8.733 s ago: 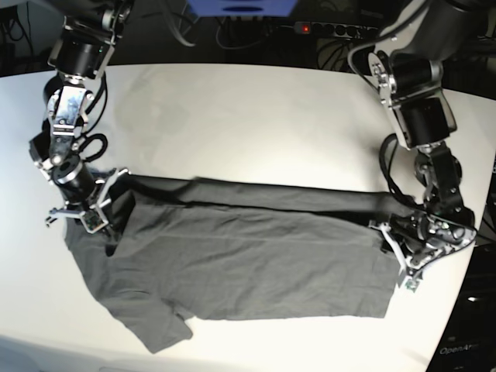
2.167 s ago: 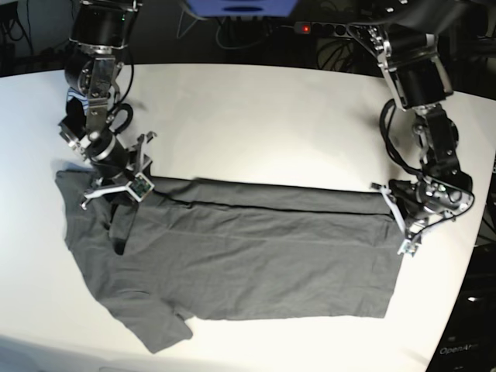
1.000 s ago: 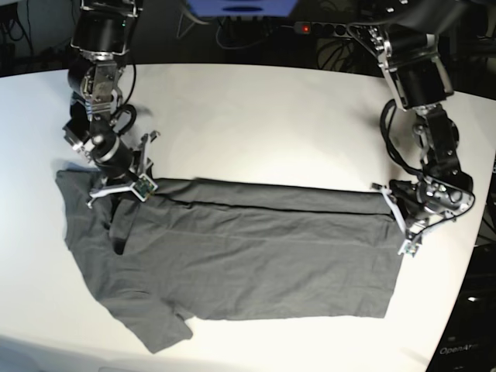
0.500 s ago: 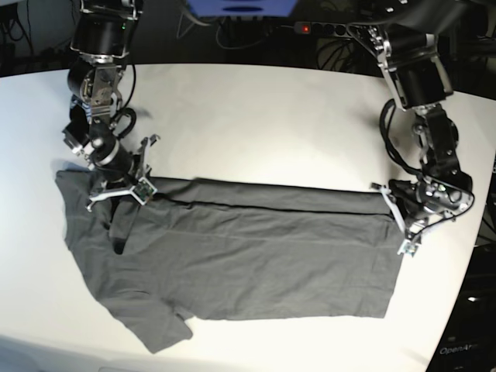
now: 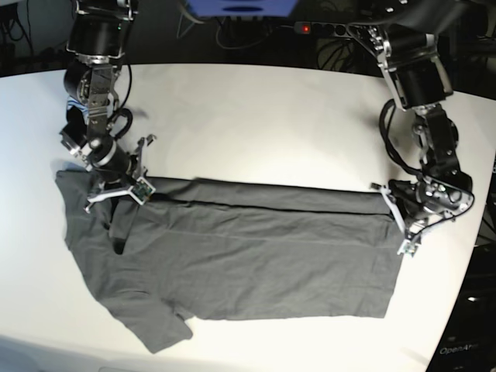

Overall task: Fold the T-shirt properly
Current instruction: 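Adjust the right gripper's pinch on the shoulder fabric near the collar, then open the left gripper and regrasp the shirt's side edge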

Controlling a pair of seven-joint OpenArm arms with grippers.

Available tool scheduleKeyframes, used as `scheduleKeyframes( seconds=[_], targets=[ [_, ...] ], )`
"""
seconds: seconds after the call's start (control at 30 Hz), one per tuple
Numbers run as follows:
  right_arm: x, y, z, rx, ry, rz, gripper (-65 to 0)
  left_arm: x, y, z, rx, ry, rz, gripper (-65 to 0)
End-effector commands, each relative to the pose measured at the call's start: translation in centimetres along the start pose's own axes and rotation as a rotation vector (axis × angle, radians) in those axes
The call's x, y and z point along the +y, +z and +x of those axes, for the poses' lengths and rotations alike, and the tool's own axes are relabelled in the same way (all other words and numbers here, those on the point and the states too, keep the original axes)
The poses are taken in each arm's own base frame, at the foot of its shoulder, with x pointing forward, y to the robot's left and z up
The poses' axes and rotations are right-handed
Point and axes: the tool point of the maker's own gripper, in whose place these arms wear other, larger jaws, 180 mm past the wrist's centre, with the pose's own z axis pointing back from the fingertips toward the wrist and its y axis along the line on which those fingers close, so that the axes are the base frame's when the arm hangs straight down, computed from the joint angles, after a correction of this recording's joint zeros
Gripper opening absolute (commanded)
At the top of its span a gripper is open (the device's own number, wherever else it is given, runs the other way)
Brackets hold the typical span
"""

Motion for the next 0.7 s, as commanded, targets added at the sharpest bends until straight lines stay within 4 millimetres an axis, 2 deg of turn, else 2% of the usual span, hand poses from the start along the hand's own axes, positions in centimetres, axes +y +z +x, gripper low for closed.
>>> scheduleKeyframes(
  seconds=[0.0,0.23,0.27,0.33,0.43,0.57,0.67],
  targets=[
    [-1.5,0.1,1.1,-0.037,0.009,-0.036,-63.5,1.0,0.7,2.0,-0.059,-0.004,0.026,-61.3],
    [-1.5,0.1,1.1,-0.037,0.009,-0.036,-63.5,1.6,0.9,2.0,-0.054,-0.011,0.041,-59.7],
    [-1.5,0.1,1.1,-0.037,0.009,-0.036,-63.5,1.6,0.9,2.1,-0.055,-0.012,0.043,-57.3],
    [-1.5,0.1,1.1,-0.037,0.009,-0.036,-63.5,2.0,1.2,2.3,-0.063,-0.012,0.053,-48.0],
    [-1.5,0.1,1.1,-0.037,0.009,-0.036,-63.5,3.0,3.0,3.8,-0.115,-0.046,0.105,-34.8],
    [-1.5,0.1,1.1,-0.037,0.009,-0.036,-63.5,3.6,4.4,5.3,-0.156,-0.065,0.143,-33.1],
    [-1.5,0.1,1.1,-0.037,0.009,-0.036,-63.5,4.0,4.1,5.0,-0.129,-0.073,0.161,-33.1]
  ],
)
